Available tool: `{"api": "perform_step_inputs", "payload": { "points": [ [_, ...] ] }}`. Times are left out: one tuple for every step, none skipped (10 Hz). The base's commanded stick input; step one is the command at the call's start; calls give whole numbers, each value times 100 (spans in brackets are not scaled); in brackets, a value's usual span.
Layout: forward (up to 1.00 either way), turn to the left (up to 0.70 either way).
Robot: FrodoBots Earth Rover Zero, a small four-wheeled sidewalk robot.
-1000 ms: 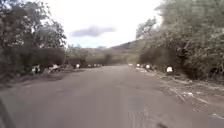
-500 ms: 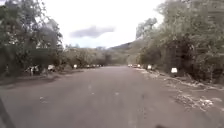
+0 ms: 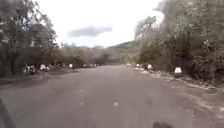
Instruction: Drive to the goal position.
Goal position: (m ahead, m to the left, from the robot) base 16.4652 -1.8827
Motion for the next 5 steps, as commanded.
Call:
{"api": "perform_step_inputs", "payload": {
  "points": [
    [99, 0],
    [100, 0],
    [100, 0],
    [100, 0],
    [99, 0]
  ]
}}
